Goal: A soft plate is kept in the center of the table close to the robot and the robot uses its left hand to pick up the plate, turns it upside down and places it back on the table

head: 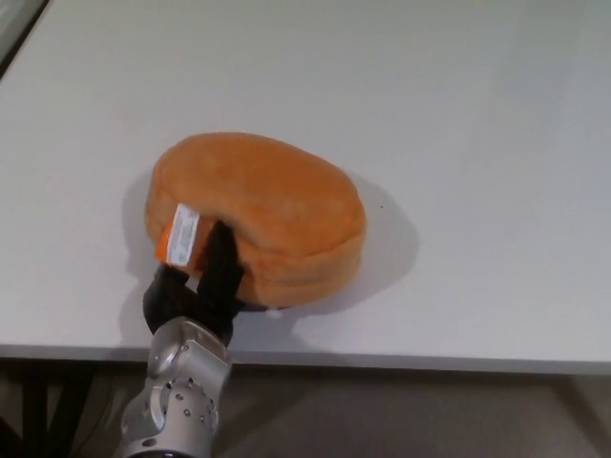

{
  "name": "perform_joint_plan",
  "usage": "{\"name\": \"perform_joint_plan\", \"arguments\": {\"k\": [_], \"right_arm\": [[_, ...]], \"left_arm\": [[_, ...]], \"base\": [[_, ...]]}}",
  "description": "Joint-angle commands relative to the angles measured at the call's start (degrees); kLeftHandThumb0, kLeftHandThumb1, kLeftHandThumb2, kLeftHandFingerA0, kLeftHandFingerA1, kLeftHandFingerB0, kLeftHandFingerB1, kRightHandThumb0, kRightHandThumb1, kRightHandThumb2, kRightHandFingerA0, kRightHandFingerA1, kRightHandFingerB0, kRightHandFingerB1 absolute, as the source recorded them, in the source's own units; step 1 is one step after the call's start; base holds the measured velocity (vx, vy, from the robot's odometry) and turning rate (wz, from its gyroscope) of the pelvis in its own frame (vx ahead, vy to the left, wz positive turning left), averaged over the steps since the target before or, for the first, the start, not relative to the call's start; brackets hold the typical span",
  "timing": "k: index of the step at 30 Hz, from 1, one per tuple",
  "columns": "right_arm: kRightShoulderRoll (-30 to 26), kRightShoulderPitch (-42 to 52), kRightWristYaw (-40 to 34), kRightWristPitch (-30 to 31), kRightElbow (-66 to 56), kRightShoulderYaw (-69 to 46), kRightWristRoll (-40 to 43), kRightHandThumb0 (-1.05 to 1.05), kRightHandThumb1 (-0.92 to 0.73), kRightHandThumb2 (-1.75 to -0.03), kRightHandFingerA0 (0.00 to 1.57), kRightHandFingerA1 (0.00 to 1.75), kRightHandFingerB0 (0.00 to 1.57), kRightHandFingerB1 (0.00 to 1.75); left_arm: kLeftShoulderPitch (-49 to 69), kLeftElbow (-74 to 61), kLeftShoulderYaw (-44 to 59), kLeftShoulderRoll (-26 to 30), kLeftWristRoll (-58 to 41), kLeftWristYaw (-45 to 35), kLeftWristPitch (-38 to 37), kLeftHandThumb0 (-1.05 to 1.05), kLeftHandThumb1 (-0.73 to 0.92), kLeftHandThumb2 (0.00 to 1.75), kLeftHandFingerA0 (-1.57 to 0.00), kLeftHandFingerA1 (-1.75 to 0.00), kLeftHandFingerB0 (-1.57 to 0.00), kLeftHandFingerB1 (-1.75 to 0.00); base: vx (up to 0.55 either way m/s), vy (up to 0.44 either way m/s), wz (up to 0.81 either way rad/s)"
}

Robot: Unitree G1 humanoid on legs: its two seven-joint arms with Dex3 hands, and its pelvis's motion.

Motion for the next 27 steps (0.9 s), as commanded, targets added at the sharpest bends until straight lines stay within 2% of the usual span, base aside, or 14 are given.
{"name": "perform_joint_plan", "arguments": {"k": [1, 2, 3, 5, 6, 7, 9, 11, 12, 19, 21, 22, 23, 27], "right_arm": [[-1.1, 0.1, -1.5, 3.2, -2.9, -0.6, 0.0, -0.69, -0.64, -1.0, 0.51, 0.57, 0.24, 0.46], [-1.1, -0.3, -1.4, 3.1, -2.1, -0.6, 0.1, -0.69, -0.78, -0.64, 0.59, 0.42, 0.34, 0.33], [-1.1, -0.3, -1.2, 3.5, -2.1, -0.6, 0.4, -0.69, -0.63, -0.98, 0.5, 0.56, 0.26, 0.48], [-1.1, -0.1, -1.2, 3.8, -2.7, -0.5, 0.6, -0.67, -0.78, -0.64, 0.58, 0.43, 0.34, 0.33], [-1.1, -0.3, -1.2, 3.4, -2.5, -0.6, 0.3, -0.72, -0.65, -0.99, 0.52, 0.56, 0.25, 0.47], [-1.1, -0.4, -1.3, 3.2, -2.3, -0.6, 0.2, -0.68, -0.78, -0.64, 0.6, 0.42, 0.34, 0.32], [-1.1, -0.6, -1.5, 2.9, -1.9, -0.7, -0.2, -0.69, -0.63, -0.99, 0.53, 0.57, 0.26, 0.47], [-1.2, -0.9, -1.4, 2.4, -1.2, -0.7, -0.3, -0.68, -0.63, -0.99, 0.52, 0.56, 0.25, 0.47], [-1.3, -1.0, -1.2, 1.9, -0.8, -0.8, -0.4, -0.69, -0.78, -0.64, 0.6, 0.41, 0.33, 0.32], [-1.4, -1.5, -1.0, 2.6, -0.7, -0.6, -0.2, -0.69, -0.77, -0.64, 0.61, 0.4, 0.34, 0.32], [-1.6, -2.2, -1.3, 1.2, 0.8, -0.7, -1.1, -0.69, -0.63, -0.97, 0.52, 0.55, 0.27, 0.47], [-1.6, -2.5, -1.2, 0.6, 1.4, -0.8, -1.2, -0.67, -0.78, -0.65, 0.62, 0.4, 0.34, 0.33], [-1.7, -3.3, -0.5, -0.3, 2.8, -0.9, -0.9, -0.65, -0.65, -0.98, 0.52, 0.55, 0.26, 0.47], [-2.2, -3.9, 3.4, -1.0, 3.1, -0.5, 2.1, -0.64, -0.83, -0.66, 0.5, 0.43, 0.3, 0.3]], "left_arm": [[8.7, 5.9, 4.1, -22.2, -9.2, 16.7, 9.4, -0.32, 0.62, 0.95, -1.24, -1.41, -0.65, -0.83], [9.8, 5.8, 1.9, -22.1, -7.8, 15.3, 10.2, -0.24, 0.72, 0.69, -1.0, -1.75, -0.46, -0.74], [10.6, 5.7, 0.3, -22.0, -7.0, 14.0, 10.6, -0.19, 0.71, 0.73, -1.05, -1.75, -0.19, -0.49], [11.5, 5.8, -1.5, -21.9, -6.4, 12.6, 11.0, -0.17, 0.68, 0.72, -1.05, -1.75, -0.17, -0.46], [11.8, 5.9, -3.0, -22.0, -6.1, 12.0, 12.0, -0.21, 0.68, 0.72, -1.04, -1.75, -0.22, -0.49], [12.0, 6.1, -3.9, -22.2, -6.0, 11.6, 12.6, -0.37, 0.54, 0.89, -1.25, -1.44, -0.32, -0.61], [12.2, 6.2, -5.4, -22.6, -6.1, 11.2, 13.0, -0.25, 0.74, 0.61, -0.99, -1.75, -0.31, -0.49], [12.4, 6.1, -7.2, -22.7, -6.1, 11.0, 13.0, -0.2, 0.68, 0.72, -1.05, -1.75, -0.22, -0.47], [12.9, 5.8, -8.3, -23.4, -6.4, 10.5, 13.1, -0.24, 0.71, 0.68, -0.96, -1.75, -0.18, -0.41], [11.4, 6.7, -12.0, -24.4, -8.2, 10.7, 14.9, -0.26, 0.69, 0.67, -0.94, -1.75, -0.19, -0.43], [10.3, 7.6, -13.3, -24.6, -8.7, 11.0, 16.2, -0.27, 0.72, 0.61, -0.91, -1.75, -0.16, -0.38], [10.0, 7.9, -14.0, -24.6, -8.6, 11.1, 16.3, -0.26, 0.71, 0.6, -0.92, -1.75, -0.22, -0.44], [9.2, 8.6, -15.1, -24.6, -8.0, 11.3, 16.8, -0.25, 0.68, 0.7, -1.01, -1.75, -0.29, -0.52], [8.8, 9.3, -17.3, -24.1, -8.5, 9.7, 18.1, -0.46, 0.58, 0.91, -1.26, -1.46, -0.36, -0.67]], "base": [[0.0, 0.0, 0.0], [0.0, 0.0, 0.0], [0.0, 0.0, 0.0], [0.0, 0.0, 0.0], [0.0, 0.0, 0.0], [0.0, 0.0, 0.0], [0.0, 0.0, 0.0], [0.0, 0.0, 0.0], [0.0, 0.0, 0.0], [0.0, 0.0, 0.0], [0.0, 0.0, 0.0], [0.0, 0.0, 0.0], [0.0, 0.0, 0.0], [0.0, 0.0, 0.0]]}}
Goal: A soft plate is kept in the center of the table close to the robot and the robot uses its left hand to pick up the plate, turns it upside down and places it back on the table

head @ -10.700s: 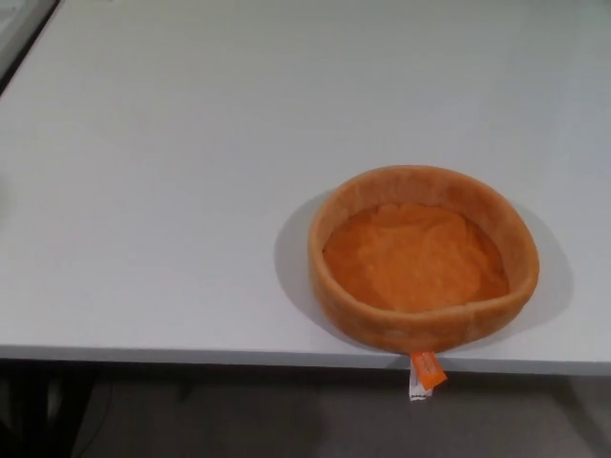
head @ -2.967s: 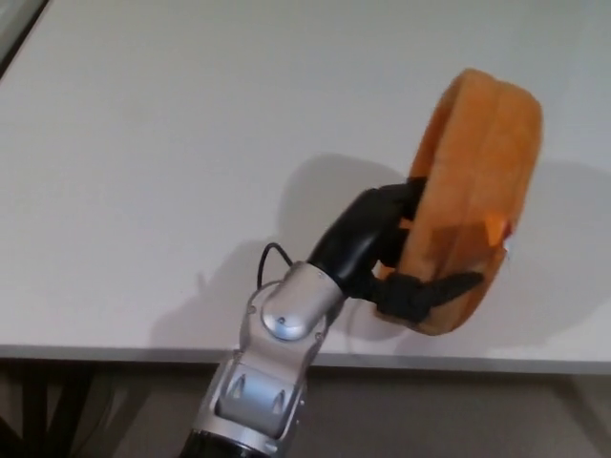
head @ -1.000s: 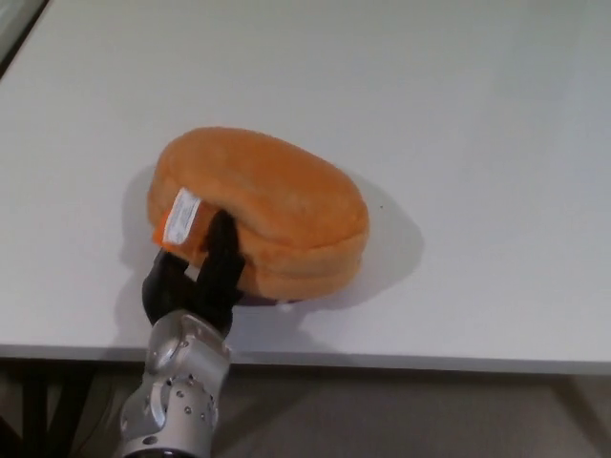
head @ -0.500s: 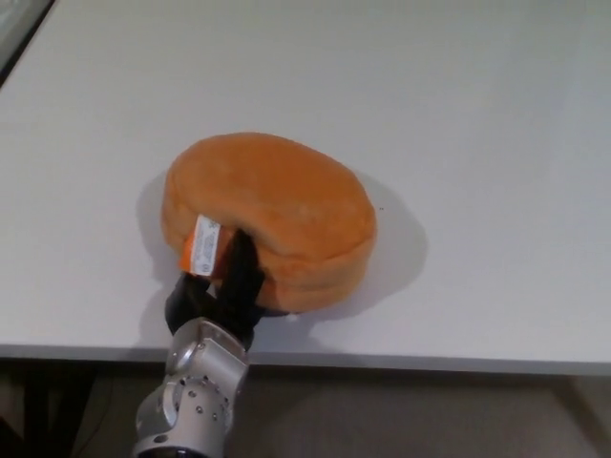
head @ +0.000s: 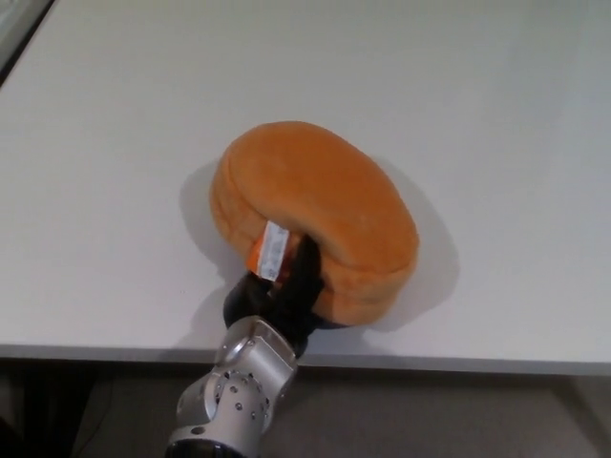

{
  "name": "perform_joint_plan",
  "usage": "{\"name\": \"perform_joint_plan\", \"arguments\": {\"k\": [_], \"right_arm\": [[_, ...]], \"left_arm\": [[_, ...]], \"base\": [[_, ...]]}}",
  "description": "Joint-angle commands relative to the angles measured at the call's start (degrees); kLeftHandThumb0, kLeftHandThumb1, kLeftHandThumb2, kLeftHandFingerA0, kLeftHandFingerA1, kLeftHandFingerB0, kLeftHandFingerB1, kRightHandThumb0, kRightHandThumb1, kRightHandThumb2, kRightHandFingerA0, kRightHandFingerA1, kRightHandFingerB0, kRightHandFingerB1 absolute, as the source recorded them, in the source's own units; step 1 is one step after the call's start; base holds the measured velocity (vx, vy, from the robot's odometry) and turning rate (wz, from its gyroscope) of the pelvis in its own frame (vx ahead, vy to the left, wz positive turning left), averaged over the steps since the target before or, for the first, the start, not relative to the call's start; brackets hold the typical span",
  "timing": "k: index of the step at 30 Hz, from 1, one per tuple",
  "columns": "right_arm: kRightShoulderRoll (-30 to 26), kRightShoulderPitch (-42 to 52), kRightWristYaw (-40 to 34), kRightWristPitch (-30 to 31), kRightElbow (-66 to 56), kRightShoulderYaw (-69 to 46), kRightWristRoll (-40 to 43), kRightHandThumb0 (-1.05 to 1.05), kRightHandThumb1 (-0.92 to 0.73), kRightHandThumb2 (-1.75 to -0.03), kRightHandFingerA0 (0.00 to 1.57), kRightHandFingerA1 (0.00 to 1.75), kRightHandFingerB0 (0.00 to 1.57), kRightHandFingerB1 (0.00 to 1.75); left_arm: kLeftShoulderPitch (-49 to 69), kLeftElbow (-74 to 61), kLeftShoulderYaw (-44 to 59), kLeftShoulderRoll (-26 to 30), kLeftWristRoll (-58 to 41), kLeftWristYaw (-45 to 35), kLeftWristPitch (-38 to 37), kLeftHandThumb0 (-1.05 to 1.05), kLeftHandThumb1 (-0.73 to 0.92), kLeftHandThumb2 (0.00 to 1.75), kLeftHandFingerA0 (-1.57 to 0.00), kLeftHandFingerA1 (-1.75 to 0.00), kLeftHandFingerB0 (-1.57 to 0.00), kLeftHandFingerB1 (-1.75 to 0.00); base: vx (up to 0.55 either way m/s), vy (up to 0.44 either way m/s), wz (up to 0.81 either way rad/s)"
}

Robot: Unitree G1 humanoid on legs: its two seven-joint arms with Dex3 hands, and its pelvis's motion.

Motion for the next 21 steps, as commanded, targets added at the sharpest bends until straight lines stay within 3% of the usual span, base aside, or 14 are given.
{"name": "perform_joint_plan", "arguments": {"k": [1, 3, 4, 6, 8, 9, 10, 12, 13, 14, 15, 19, 20, 21], "right_arm": [[-2.2, -1.9, 3.3, -1.2, 2.6, -0.5, 2.0, -0.64, -0.83, -0.66, 0.5, 0.43, 0.3, 0.3], [-2.3, -1.4, 3.0, -0.9, 1.8, -0.5, 1.7, -0.65, -0.83, -0.66, 0.51, 0.43, 0.3, 0.3], [-2.3, -1.4, 3.0, -0.7, 1.7, -0.5, 1.7, -0.66, -0.83, -0.66, 0.49, 0.44, 0.3, 0.3], [-2.3, -0.5, 2.1, 0.2, -0.1, -0.5, 1.1, -0.66, -0.83, -0.66, 0.49, 0.45, 0.3, 0.31], [-2.2, -0.1, 1.7, 0.6, -0.8, -0.5, 0.9, -0.65, -0.82, -0.66, 0.52, 0.45, 0.29, 0.31], [-2.1, 0.1, 1.7, 1.0, -1.2, -0.5, 1.0, -0.65, -0.82, -0.66, 0.52, 0.45, 0.29, 0.31], [-2.1, 0.1, 1.5, 0.4, -1.2, -0.6, 0.6, -0.65, -0.83, -0.66, 0.53, 0.46, 0.29, 0.31], [-2.1, 0.4, 1.4, 0.8, -1.7, -0.5, 0.6, -0.65, -0.83, -0.66, 0.54, 0.47, 0.29, 0.32], [-2.3, 0.5, 1.4, 1.0, -1.8, -0.5, 0.4, -0.65, -0.83, -0.66, 0.52, 0.47, 0.28, 0.32], [-2.4, 0.4, 1.5, 0.8, -1.5, -0.5, 0.3, -0.66, -0.83, -0.66, 0.51, 0.47, 0.27, 0.32], [-2.4, 0.3, 1.6, 0.6, -1.3, -0.5, 0.2, -0.71, -0.7, -1.01, 0.45, 0.58, 0.2, 0.46], [-2.3, 0.7, 1.7, 0.5, -1.7, -0.5, 0.3, -0.64, -0.83, -0.66, 0.51, 0.47, 0.26, 0.32], [-2.3, 0.6, 1.4, -0.1, -1.5, -0.5, -0.2, -0.66, -0.84, -0.66, 0.55, 0.44, 0.3, 0.31], [-2.3, 0.6, 1.3, -0.1, -1.4, -0.6, -0.3, -0.65, -0.83, -0.66, 0.55, 0.44, 0.32, 0.31]], "left_arm": [[10.6, 5.9, -4.7, -22.4, -2.3, 6.1, 12.7, -0.46, 0.58, 0.91, -1.26, -1.46, -0.36, -0.67], [10.8, 5.8, -4.8, -22.5, -2.9, 6.5, 12.2, -0.43, 0.54, 0.91, -1.24, -1.43, -0.37, -0.66], [10.7, 5.9, -4.8, -22.4, -3.0, 6.8, 11.9, -0.29, 0.72, 0.61, -0.98, -1.75, -0.36, -0.56], [11.5, 5.1, -5.7, -22.3, -3.0, 6.3, 10.8, -0.49, 0.54, 0.9, -1.21, -1.47, -0.67, -1.16], [12.1, 4.7, -5.4, -22.5, -4.1, 6.2, 9.8, -0.53, 0.55, 0.9, -1.21, -1.48, -0.79, -1.25], [12.4, 4.5, -5.3, -22.7, -4.6, 6.1, 9.2, -0.53, 0.55, 0.9, -1.21, -1.48, -0.79, -1.25], [13.4, 3.7, -6.0, -22.6, -4.6, 4.9, 8.0, -0.44, 0.74, 0.6, -0.89, -1.75, -0.49, -1.75], [14.1, 2.9, -8.3, -21.2, -4.3, 1.5, 8.4, -0.53, 0.78, 0.62, -0.81, -1.75, -0.44, -1.63], [14.6, 2.2, -9.8, -19.9, -4.6, -2.0, 9.1, -0.64, 0.68, 1.1, -0.65, -1.11, -0.45, -0.88], [14.7, 1.9, -10.1, -19.5, -5.2, -3.0, 9.3, -0.75, 0.8, 0.68, -0.48, -1.27, -0.26, -0.81], [14.6, 1.5, -10.1, -19.3, -5.8, -3.2, 9.4, -0.85, 0.73, 1.06, -0.47, -0.87, -0.19, -0.52], [14.4, -0.9, -11.0, -18.0, -8.4, -5.7, 11.2, -0.89, 0.92, 0.69, -0.31, -0.58, -0.06, -0.3], [14.0, -1.4, -11.7, -17.1, -8.7, -7.8, 11.3, -1.04, 0.8, 1.19, -0.17, -0.29, 0.0, 0.0], [13.7, -1.8, -12.2, -16.6, -8.8, -9.2, 11.3, -1.05, 0.79, 1.21, -0.02, -0.14, 0.0, 0.0]], "base": [[0.0, 0.0, 0.0], [0.0, 0.0, 0.0], [0.0, 0.0, 0.0], [0.0, 0.0, 0.0], [0.0, 0.0, 0.0], [0.0, 0.0, 0.0], [0.0, 0.0, 0.0], [0.0, 0.0, 0.0], [0.0, 0.0, 0.0], [0.0, 0.0, 0.0], [0.0, 0.0, 0.0], [0.0, 0.0, 0.0], [0.0, 0.0, 0.0], [0.0, 0.0, 0.0]]}}
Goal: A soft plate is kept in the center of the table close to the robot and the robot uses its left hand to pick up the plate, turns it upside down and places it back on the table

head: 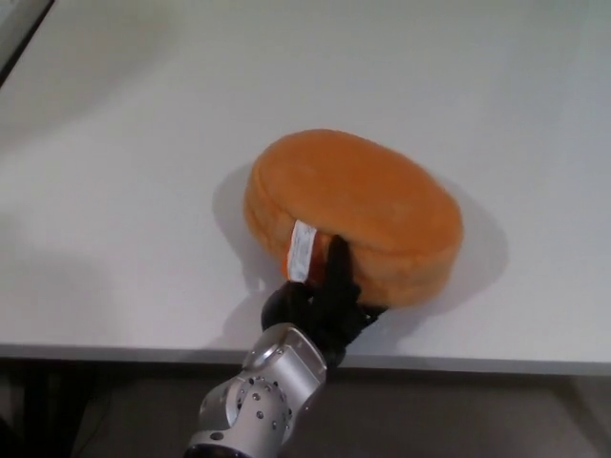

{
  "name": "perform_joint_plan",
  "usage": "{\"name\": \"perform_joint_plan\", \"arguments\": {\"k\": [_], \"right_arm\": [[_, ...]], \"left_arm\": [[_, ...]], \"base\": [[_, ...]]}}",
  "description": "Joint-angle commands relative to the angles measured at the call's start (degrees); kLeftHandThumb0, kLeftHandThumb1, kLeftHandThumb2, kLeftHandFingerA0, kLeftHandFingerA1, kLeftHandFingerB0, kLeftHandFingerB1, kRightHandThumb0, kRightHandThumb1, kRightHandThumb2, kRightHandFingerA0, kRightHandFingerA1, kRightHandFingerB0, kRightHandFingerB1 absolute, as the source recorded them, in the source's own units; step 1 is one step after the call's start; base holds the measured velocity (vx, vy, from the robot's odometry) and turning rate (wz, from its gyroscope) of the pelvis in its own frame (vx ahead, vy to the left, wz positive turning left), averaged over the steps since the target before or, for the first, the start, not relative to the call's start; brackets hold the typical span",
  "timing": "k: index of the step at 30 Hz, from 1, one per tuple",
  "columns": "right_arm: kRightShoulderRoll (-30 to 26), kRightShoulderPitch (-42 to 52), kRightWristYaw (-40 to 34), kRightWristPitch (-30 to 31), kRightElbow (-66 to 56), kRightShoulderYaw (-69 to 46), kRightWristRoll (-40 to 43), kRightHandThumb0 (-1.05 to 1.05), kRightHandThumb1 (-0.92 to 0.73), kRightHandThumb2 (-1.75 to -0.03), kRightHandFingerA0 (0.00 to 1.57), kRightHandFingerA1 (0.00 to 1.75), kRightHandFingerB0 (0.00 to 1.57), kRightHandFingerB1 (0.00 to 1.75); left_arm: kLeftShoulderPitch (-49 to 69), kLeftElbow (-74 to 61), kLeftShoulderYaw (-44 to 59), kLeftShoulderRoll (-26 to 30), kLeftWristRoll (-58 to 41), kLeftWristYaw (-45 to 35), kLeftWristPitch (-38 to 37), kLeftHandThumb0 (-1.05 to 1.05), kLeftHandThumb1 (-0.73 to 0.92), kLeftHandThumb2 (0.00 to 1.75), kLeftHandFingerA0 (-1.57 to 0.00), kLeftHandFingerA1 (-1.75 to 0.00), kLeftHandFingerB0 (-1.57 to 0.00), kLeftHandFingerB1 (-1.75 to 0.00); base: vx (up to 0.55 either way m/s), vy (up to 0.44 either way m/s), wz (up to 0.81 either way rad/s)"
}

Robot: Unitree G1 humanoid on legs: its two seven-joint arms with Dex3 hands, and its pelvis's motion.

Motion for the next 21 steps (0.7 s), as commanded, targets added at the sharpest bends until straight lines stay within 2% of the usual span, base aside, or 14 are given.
{"name": "perform_joint_plan", "arguments": {"k": [1, 4, 5, 6, 7, 8, 9, 15, 21], "right_arm": [[-2.0, 0.8, 0.3, 0.3, -1.3, -0.5, -0.1, -0.64, -0.83, -0.65, 0.56, 0.44, 0.33, 0.31], [-1.9, 0.8, -0.2, 0.4, -1.6, -0.6, -0.4, -0.66, -0.83, -0.66, 0.55, 0.44, 0.33, 0.31], [-1.9, 0.9, -0.2, 0.5, -1.8, -0.6, -0.4, -0.66, -0.83, -0.66, 0.55, 0.43, 0.33, 0.31], [-1.9, 1.0, -0.2, 0.6, -1.8, -0.6, -0.4, -0.66, -0.83, -0.66, 0.55, 0.43, 0.33, 0.31], [-1.9, 1.0, -0.3, 0.8, -2.0, -0.6, -0.4, -0.66, -0.83, -0.66, 0.54, 0.44, 0.33, 0.31], [-1.8, 1.1, -0.4, 1.0, -2.2, -0.6, -0.4, -0.66, -0.83, -0.66, 0.54, 0.44, 0.33, 0.31], [-1.9, 1.1, -0.4, 1.1, -2.3, -0.6, -0.4, -0.66, -0.84, -0.66, 0.53, 0.43, 0.32, 0.31], [-1.9, 0.7, -0.3, 1.4, -1.9, -0.6, -0.2, -0.66, -0.82, -0.66, 0.53, 0.45, 0.32, 0.31], [-1.8, 0.7, -0.2, 2.4, -2.2, -0.4, 0.3, -0.67, -0.82, -0.65, 0.53, 0.45, 0.32, 0.31]], "left_arm": [[12.5, -0.9, -5.2, -16.0, -4.8, -7.3, 8.9, -1.03, 0.75, 1.16, 0.0, -0.1, 0.0, 0.0], [11.5, -1.8, -4.8, -15.9, -6.2, -7.2, 9.2, -1.05, 0.75, 1.17, 0.0, -0.06, 0.0, 0.0], [11.0, -2.3, -4.5, -15.9, -7.0, -7.2, 9.7, -1.05, 0.92, 0.71, 0.0, 0.0, 0.0, 0.0], [10.8, -2.6, -4.4, -15.8, -7.4, -7.3, 10.1, -1.05, 0.92, 0.71, 0.0, 0.0, 0.0, 0.0], [10.3, -3.0, -4.4, -15.5, -7.9, -7.6, 10.6, -1.05, 0.78, 1.18, 0.0, -0.04, 0.0, 0.0], [10.0, -3.2, -4.4, -15.3, -8.0, -7.9, 10.9, -1.05, 0.78, 1.18, 0.0, -0.04, 0.0, 0.0], [9.4, -3.4, -4.5, -14.6, -8.4, -8.8, 11.8, -1.05, 0.92, 0.73, 0.0, 0.0, 0.0, 0.0], [5.2, -4.7, -4.3, -11.3, -9.8, -9.7, 17.1, -1.05, 0.92, 0.79, 0.0, 0.0, 0.0, 0.0], [4.2, -6.2, -2.9, -10.4, -12.6, -10.2, 20.8, -1.05, 0.92, 0.79, 0.0, 0.0, 0.0, 0.0]], "base": [[0.0, 0.0, 0.0], [0.0, 0.0, 0.0], [0.0, 0.0, 0.0], [0.0, 0.0, 0.0], [0.0, 0.0, 0.0], [0.0, 0.0, 0.0], [0.0, 0.0, 0.0], [0.0, 0.0, 0.0], [0.0, 0.0, 0.0]]}}
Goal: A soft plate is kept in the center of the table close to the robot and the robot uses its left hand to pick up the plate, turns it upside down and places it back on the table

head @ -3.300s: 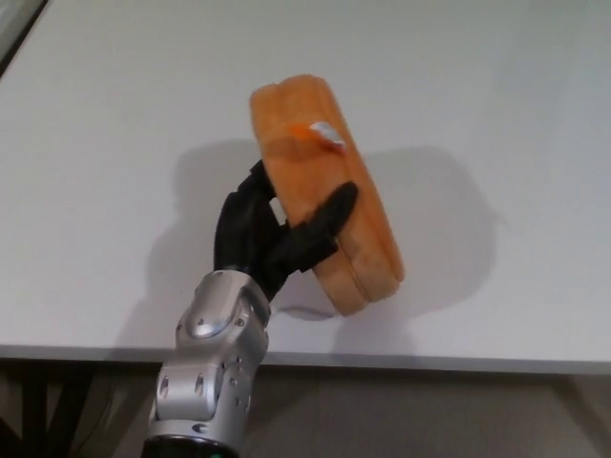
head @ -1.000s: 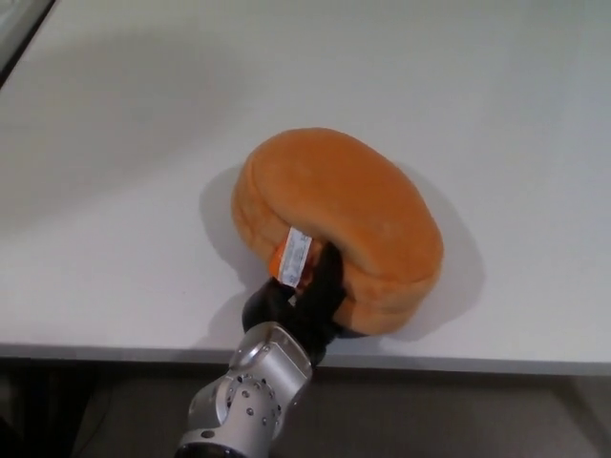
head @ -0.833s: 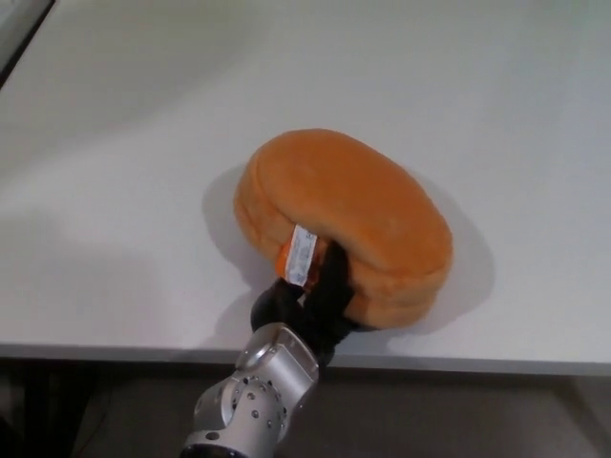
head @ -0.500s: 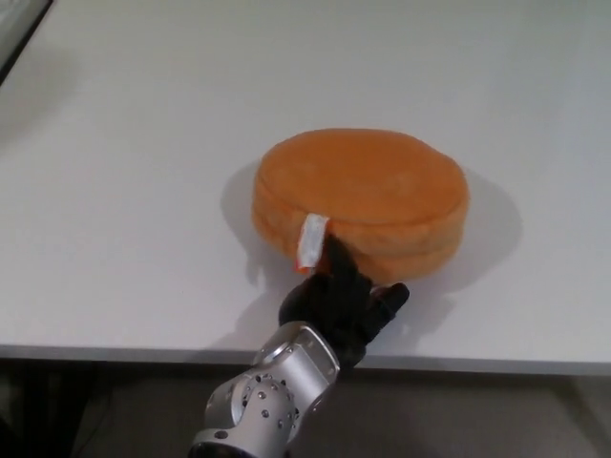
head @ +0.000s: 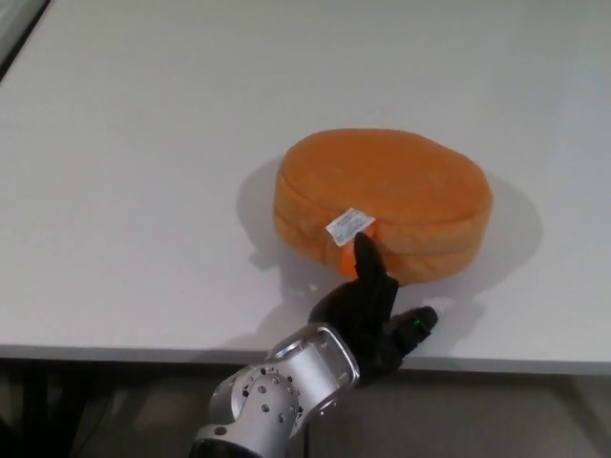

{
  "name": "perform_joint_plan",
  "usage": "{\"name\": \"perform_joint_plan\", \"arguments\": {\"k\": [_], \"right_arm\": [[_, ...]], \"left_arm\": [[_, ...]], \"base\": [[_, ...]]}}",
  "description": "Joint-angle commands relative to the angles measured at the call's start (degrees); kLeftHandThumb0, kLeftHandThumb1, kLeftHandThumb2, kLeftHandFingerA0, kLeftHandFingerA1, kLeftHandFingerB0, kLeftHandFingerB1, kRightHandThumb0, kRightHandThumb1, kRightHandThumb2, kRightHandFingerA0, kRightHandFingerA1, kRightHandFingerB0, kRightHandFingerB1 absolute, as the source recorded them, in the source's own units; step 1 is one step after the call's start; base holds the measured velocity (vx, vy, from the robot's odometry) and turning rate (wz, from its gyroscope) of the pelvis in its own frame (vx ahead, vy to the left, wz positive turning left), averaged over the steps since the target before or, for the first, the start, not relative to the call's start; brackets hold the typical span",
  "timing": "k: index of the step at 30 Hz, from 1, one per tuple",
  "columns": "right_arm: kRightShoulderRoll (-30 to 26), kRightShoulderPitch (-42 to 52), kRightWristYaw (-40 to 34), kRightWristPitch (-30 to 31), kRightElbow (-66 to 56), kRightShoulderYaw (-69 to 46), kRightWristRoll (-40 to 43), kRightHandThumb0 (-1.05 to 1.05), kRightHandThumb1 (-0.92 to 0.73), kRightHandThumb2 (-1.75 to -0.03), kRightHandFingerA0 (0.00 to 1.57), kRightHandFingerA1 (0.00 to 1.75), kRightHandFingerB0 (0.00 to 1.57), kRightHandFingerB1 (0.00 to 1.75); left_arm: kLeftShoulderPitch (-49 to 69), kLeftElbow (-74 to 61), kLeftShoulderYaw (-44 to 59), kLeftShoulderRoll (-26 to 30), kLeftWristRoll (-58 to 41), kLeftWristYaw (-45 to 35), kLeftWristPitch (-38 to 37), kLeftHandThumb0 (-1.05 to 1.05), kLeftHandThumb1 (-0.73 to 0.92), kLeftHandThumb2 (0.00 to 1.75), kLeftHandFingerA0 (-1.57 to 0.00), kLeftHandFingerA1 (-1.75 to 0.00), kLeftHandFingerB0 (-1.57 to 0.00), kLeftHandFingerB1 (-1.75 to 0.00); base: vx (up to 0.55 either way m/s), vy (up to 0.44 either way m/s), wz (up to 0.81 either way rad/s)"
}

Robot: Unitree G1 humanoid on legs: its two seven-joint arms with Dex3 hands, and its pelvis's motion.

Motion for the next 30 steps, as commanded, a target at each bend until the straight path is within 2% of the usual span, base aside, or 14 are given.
{"name": "perform_joint_plan", "arguments": {"k": [1, 10, 14, 19, 22, 23, 24, 25, 26, 27, 28, 29, 30], "right_arm": [[-1.5, 0.5, -0.2, 2.4, -1.0, -0.4, 0.4, -0.67, -0.82, -0.66, 0.53, 0.45, 0.3, 0.32], [-1.5, 0.6, -0.3, 2.4, -1.5, -0.1, -0.3, -0.68, -0.82, -0.65, 0.52, 0.45, 0.3, 0.32], [-1.5, 0.7, 0.6, 3.9, -2.2, 0.0, 1.2, -0.67, -0.81, -0.65, 0.52, 0.45, 0.31, 0.32], [-1.5, 0.4, 0.7, 1.5, -0.5, -0.4, 0.5, -0.66, -0.82, -0.65, 0.54, 0.45, 0.3, 0.31], [-1.4, 0.5, 0.8, 2.3, -0.7, -0.3, 0.8, -0.67, -0.81, -0.66, 0.55, 0.46, 0.29, 0.32], [-1.7, 0.4, 1.0, 2.1, -0.3, -0.5, 0.9, -0.66, -0.66, -1.02, 0.47, 0.59, 0.19, 0.46], [-1.8, 0.2, 1.1, 1.3, 0.1, -0.5, 0.7, -0.64, -0.83, -0.66, 0.52, 0.47, 0.29, 0.32], [-1.8, 0.1, 1.1, 1.1, 0.2, -0.5, 0.6, -0.64, -0.83, -0.66, 0.52, 0.47, 0.29, 0.32], [-1.7, 0.8, 1.1, 1.9, -0.4, -0.4, 0.8, -0.7, -0.7, -1.01, 0.48, 0.6, 0.23, 0.48], [-1.6, 0.8, 1.3, 2.2, -0.5, -0.4, 0.9, -0.67, -0.68, -1.01, 0.49, 0.61, 0.23, 0.48], [-1.4, 1.0, 1.2, 2.4, -0.5, -0.3, 0.9, -0.65, -0.82, -0.65, 0.56, 0.52, 0.31, 0.33], [-1.4, 1.0, 1.1, 2.3, -0.6, -0.2, 0.8, -0.65, -0.82, -0.65, 0.56, 0.52, 0.31, 0.33], [-1.4, 1.2, 1.4, 2.4, -0.8, -0.1, 1.0, -0.65, -0.83, -0.65, 0.4, 0.51, 0.3, 0.34]], "left_arm": [[4.4, -2.1, 0.2, -10.2, -4.9, -2.8, 9.3, -1.02, 0.81, 1.16, 0.0, -0.14, 0.0, 0.0], [4.5, -4.5, 0.8, -7.6, -6.0, -5.1, 13.3, -1.03, 0.82, 1.18, 0.0, -0.17, 0.0, 0.0], [6.1, -10.0, 1.6, -5.7, -8.5, -4.0, 17.6, -1.05, 0.86, 1.16, 0.0, -0.16, 0.0, 0.0], [9.5, -18.8, 2.1, -2.1, -13.4, -3.0, 24.5, -1.05, 0.85, 1.16, 0.0, -0.15, 0.0, 0.0], [11.6, -23.3, 2.1, -0.1, -16.4, -3.0, 27.8, -1.03, 0.84, 1.18, 0.0, -0.13, 0.0, 0.0], [12.9, -26.8, 1.1, 2.3, -18.4, -4.7, 30.0, -1.03, 0.84, 1.18, 0.0, -0.14, 0.0, 0.0], [13.3, -29.2, 0.1, 4.0, -18.5, -5.6, 30.9, -1.03, 0.83, 1.17, 0.0, -0.17, 0.0, 0.0], [13.4, -29.9, -0.2, 4.5, -18.5, -5.7, 31.1, -1.03, 0.83, 1.17, 0.0, -0.17, 0.0, 0.0], [14.0, -31.6, -1.1, 6.0, -19.1, -6.1, 32.0, -1.02, 0.81, 1.17, 0.0, -0.18, 0.0, 0.0], [14.1, -32.6, -1.5, 6.7, -19.3, -6.0, 32.6, -1.02, 0.79, 1.16, 0.0, -0.2, 0.0, 0.0], [14.3, -34.8, -2.6, 8.3, -19.5, -5.8, 33.7, -1.02, 0.78, 1.15, 0.0, -0.22, 0.0, 0.0], [14.3, -35.3, -2.8, 8.6, -19.6, -5.7, 33.9, -1.02, 0.78, 1.15, 0.0, -0.22, 0.0, 0.0], [14.6, -36.2, -3.0, 8.9, -20.8, -5.3, 34.8, -1.01, 0.77, 1.15, 0.0, -0.21, 0.0, 0.0]], "base": [[0.0, 0.0, 0.0], [0.0, 0.0, 0.0], [0.0, 0.0, 0.0], [0.0, 0.0, 0.0], [0.0, 0.0, 0.0], [0.0, 0.0, 0.0], [0.0, 0.0, 0.0], [0.0, 0.0, 0.0], [0.0, 0.0, 0.0], [0.0, 0.0, 0.0], [0.0, 0.0, 0.0], [0.0, 0.0, 0.0], [0.0, 0.0, 0.0]]}}
